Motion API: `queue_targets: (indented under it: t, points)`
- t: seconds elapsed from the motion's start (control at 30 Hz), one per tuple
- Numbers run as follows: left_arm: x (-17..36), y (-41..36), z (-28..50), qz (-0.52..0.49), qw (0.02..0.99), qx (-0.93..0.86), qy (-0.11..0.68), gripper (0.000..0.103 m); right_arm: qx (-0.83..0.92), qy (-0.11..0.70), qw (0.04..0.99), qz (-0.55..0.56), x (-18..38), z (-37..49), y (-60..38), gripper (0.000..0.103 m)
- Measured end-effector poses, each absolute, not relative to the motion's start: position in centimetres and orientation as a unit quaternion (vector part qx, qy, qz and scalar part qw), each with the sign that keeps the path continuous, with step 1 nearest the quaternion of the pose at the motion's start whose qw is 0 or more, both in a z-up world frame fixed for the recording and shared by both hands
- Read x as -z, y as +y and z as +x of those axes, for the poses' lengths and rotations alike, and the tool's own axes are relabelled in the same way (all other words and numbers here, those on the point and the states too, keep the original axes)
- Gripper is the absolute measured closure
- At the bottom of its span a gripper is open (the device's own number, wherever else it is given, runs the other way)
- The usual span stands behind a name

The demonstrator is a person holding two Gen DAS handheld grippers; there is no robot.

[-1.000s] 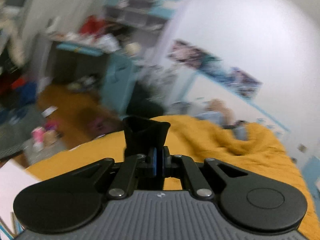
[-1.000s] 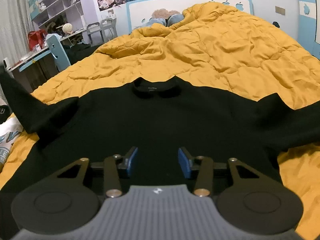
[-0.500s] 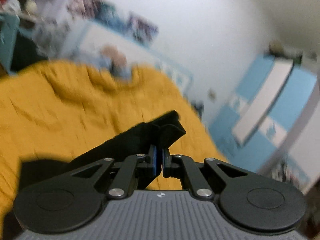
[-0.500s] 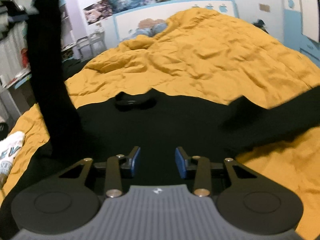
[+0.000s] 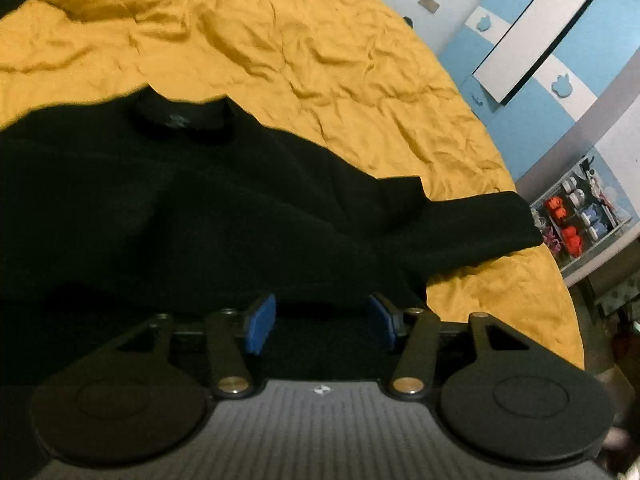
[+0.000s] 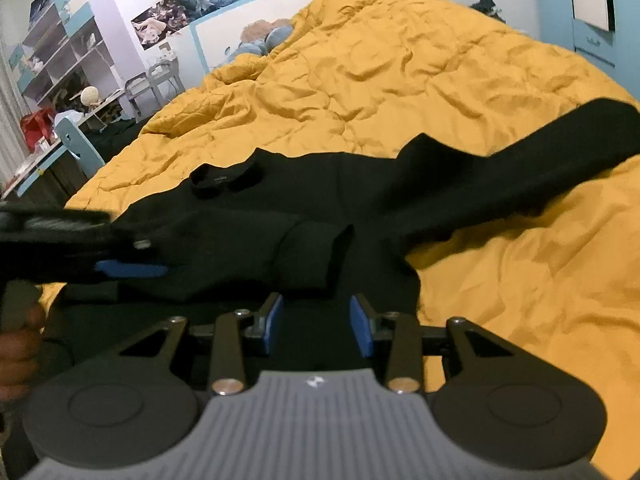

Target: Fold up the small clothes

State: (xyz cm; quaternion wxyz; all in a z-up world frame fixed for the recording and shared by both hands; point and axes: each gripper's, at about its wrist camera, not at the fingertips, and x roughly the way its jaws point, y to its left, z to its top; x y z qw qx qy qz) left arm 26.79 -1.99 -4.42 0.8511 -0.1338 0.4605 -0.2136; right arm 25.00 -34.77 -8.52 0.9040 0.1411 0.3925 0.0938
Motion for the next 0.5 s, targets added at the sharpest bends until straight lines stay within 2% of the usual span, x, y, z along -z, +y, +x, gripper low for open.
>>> queue_targets:
  t: [0.07,0.27,0.5]
  points:
    - [2.5,-0.1,25.9,-0.120,0.864,0.202,0.446,0.040,-0.098,0.397,0.900,0.148,8.6,25.6,-34.5,0.061]
    - [-2.7,6.0,24.4,-0.072,0.903,0.114,0.408,0.040,-0.114,0.409,0.890,0.164,8.2,27.3,-33.3,0.051]
    - [-3.3,12.9,24.5,0.034,0.919,0.030,0.393,0.040,-0.110,0.437,0.873,0.188,8.4,29.1,-33.2,0.044]
